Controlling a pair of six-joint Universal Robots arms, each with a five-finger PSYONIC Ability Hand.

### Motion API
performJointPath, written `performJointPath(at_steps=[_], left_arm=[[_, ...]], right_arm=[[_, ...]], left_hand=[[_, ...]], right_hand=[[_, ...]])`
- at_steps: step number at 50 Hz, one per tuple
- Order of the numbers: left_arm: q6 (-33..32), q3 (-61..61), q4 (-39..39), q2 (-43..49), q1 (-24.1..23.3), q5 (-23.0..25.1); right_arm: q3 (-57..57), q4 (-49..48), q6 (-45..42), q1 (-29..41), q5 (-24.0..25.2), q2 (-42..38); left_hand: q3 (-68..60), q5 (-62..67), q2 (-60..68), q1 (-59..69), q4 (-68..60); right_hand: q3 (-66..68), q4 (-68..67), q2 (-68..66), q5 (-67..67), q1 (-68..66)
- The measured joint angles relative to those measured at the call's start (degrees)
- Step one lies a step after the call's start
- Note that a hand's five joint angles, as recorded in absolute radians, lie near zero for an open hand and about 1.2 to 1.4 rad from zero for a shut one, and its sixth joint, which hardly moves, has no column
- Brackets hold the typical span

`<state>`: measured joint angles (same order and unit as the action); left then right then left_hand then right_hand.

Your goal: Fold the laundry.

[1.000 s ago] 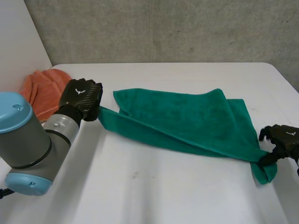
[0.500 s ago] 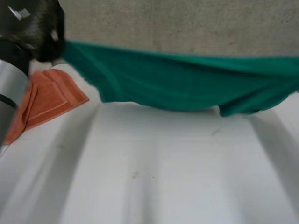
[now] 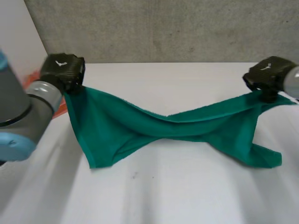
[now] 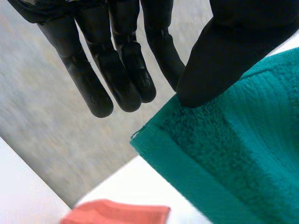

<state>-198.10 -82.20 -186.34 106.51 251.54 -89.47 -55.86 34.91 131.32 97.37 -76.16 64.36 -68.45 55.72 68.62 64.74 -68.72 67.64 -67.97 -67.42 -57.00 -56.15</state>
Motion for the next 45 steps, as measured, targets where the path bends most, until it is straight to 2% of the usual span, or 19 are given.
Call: performJointPath(at_steps=[5, 8, 11, 15, 20, 26, 34, 35, 36, 40, 45], left_arm=[[-1.3, 9.5, 0.0, 9.2, -0.8, -1.1], [-2.7, 20.7, -0.8, 14.0, -1.5, -2.1], [-3.3, 28.2, -2.1, 15.5, -1.8, -2.8], [-3.7, 40.3, -8.1, 15.9, -2.1, -5.1], [-3.6, 42.9, -13.8, 13.1, -2.7, -7.1], [-3.3, 35.4, -15.9, 8.5, -3.2, -7.9], [-2.3, 11.9, -16.2, 1.8, -1.7, -7.3], [-2.3, 11.9, -16.2, 1.8, -1.7, -7.3], [-2.2, 7.1, -16.2, 1.3, -1.4, -7.1], [-2.2, -2.2, -16.2, 1.7, -0.9, -6.5], [-2.9, -9.7, -16.1, 6.1, -1.1, -4.8]], right_arm=[[5.4, -8.8, 3.5, 2.9, -2.3, -5.8], [12.2, -19.2, 8.1, 4.6, -4.1, -8.5], [16.4, -26.4, 11.1, 5.5, -4.9, -9.2], [22.1, -41.3, 15.8, 6.6, -6.6, -8.6], [23.2, -47.9, 17.3, 6.8, -7.8, -6.5], [19.9, -46.3, 17.5, 6.5, -6.7, -4.6], [6.4, -41.5, 16.8, 5.6, 2.8, -2.5], [6.4, -41.5, 16.8, 5.6, 2.8, -2.5], [2.5, -41.1, 16.6, 5.1, 5.2, -2.6], [-6.3, -40.7, 15.4, 3.7, 9.0, -4.3], [-15.6, -40.0, 11.7, 1.1, 10.1, -8.5]], left_hand=[[0.0, 0.0, 0.0, 0.0, 0.0], [-0.1, 0.0, 0.1, 0.0, 0.0], [-0.1, 0.0, 0.1, 0.0, -0.1], [-0.1, 0.0, 0.1, 0.0, -0.2], [-0.1, 0.0, 0.1, 0.0, -0.2], [-0.1, 0.0, 0.1, 0.0, -0.2], [-0.1, 0.0, 0.1, 0.0, -0.2], [-0.1, 0.0, 0.1, 0.0, -0.2], [-0.1, 0.0, 0.1, 0.0, -0.2], [-0.1, 0.0, 0.1, 0.0, -0.2], [-0.1, 0.0, 0.1, 0.0, -0.2]], right_hand=[[0.0, 0.0, 0.0, 0.0, 0.0], [0.0, 0.0, 0.0, 0.0, 0.0], [0.0, 0.0, 0.0, 0.0, 0.0], [0.0, 0.0, 0.0, 0.0, 0.0], [0.0, 0.0, 0.0, 0.0, 0.0], [0.0, 0.0, 0.0, 0.0, 0.0], [0.0, 0.0, -0.1, 0.0, 0.0], [0.0, 0.0, -0.1, 0.0, 0.0], [0.0, 0.0, -0.1, 0.0, 0.0], [0.0, -0.2, -0.1, -0.1, 0.0], [0.0, -0.3, -0.1, -0.1, 0.0]])
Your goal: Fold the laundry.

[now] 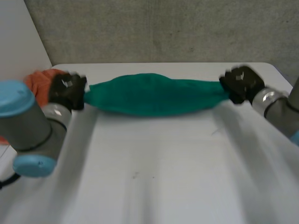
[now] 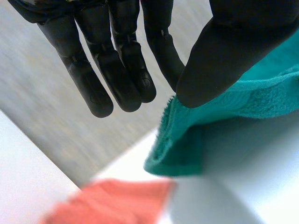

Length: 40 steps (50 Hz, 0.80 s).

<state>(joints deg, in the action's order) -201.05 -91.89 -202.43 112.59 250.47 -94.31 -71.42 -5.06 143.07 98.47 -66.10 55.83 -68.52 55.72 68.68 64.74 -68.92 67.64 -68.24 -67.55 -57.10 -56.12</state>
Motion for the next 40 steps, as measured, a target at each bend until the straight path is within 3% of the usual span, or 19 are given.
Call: performJointPath(at_steps=[7, 14, 22, 28, 33, 37, 40], left_arm=[[-3.3, -5.5, 2.1, 2.6, -0.4, 1.1], [-9.1, -10.7, 8.1, -5.7, 0.4, 1.1], [-19.2, -20.4, 26.0, -20.9, 1.4, 2.8], [-23.0, -25.1, 32.8, -27.3, 1.6, 4.6], [-23.5, -25.3, 31.6, -27.9, 1.7, 5.3], [-23.3, -23.5, 28.2, -25.3, 1.5, 5.5], [-22.4, -18.8, 21.5, -18.7, 1.0, 5.3]], right_arm=[[-5.7, 5.0, -5.1, -3.2, -1.2, -1.2], [-7.2, 16.1, -7.3, -5.1, -1.9, 4.6], [-12.6, 37.0, -19.5, -9.9, -1.8, 17.0], [-17.5, 42.5, -29.8, -13.2, -1.9, 22.3], [-19.8, 42.1, -32.9, -14.3, -2.7, 22.5], [-18.9, 39.3, -30.9, -13.7, -3.6, 20.3], [-15.6, 33.6, -25.6, -11.3, -5.5, 15.9]], left_hand=[[0.0, 0.0, 0.0, 0.0, 0.0], [0.0, 0.0, 0.0, 0.0, 0.0], [0.0, 0.0, 0.0, 0.0, 0.0], [0.0, 0.0, 0.0, 0.0, 0.0], [0.0, 0.0, 0.0, 0.0, 0.0], [0.0, 0.0, 0.0, 0.0, 0.0], [0.0, 0.0, 0.0, 0.0, 0.0]], right_hand=[[0.0, 0.0, 0.0, 0.0, 0.0], [0.0, 0.0, 0.0, 0.0, 0.0], [0.0, 0.0, 0.0, 0.0, 0.0], [0.0, 0.0, 0.0, 0.0, 0.0], [0.0, 0.0, 0.0, 0.0, 0.0], [0.0, 0.0, 0.0, 0.0, 0.0], [0.0, 0.0, 0.0, 0.0, 0.0]])
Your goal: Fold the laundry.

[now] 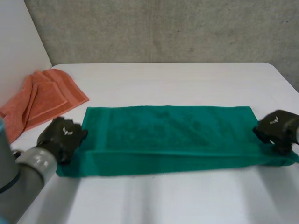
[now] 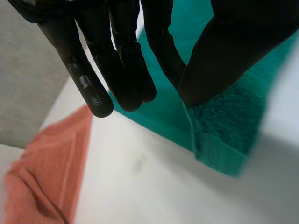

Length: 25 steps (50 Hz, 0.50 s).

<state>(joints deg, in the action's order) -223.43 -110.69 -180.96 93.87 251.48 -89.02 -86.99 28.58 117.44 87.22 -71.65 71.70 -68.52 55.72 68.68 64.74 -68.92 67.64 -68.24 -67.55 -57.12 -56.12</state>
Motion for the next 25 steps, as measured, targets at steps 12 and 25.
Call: performJointPath(at_steps=[12, 25], left_arm=[[5.4, 19.6, -11.6, 22.6, -3.2, -3.3], [5.6, 48.2, -16.1, 43.2, -4.3, -7.9]], right_arm=[[14.0, -14.2, 8.7, 10.2, -9.0, -14.1], [34.3, -22.7, 10.7, 15.0, -15.1, -31.3]], left_hand=[[0.0, 0.6, 0.0, 0.0, 0.0], [0.0, 0.6, 0.0, 0.0, 0.0]], right_hand=[[0.0, 0.0, 0.0, -0.1, 0.0], [0.0, 0.0, 0.0, -0.1, 0.0]])
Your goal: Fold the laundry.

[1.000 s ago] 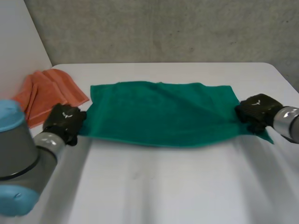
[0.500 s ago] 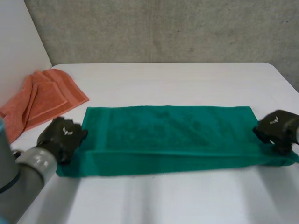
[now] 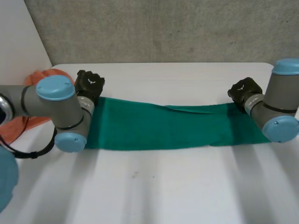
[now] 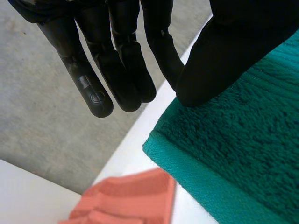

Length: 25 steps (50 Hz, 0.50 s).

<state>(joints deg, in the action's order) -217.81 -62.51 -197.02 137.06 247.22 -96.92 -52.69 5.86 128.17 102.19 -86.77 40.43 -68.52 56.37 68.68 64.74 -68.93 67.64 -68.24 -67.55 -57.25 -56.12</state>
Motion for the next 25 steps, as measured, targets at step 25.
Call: performJointPath(at_steps=[25], left_arm=[[0.5, 3.3, -0.7, -1.7, -4.5, -0.5]], right_arm=[[8.1, -4.6, 16.5, 1.1, -3.7, 8.1]], left_hand=[[56.3, -53.6, -56.9, -53.7, 57.2]], right_hand=[[-55.4, 54.9, 55.0, 53.6, 44.5]])
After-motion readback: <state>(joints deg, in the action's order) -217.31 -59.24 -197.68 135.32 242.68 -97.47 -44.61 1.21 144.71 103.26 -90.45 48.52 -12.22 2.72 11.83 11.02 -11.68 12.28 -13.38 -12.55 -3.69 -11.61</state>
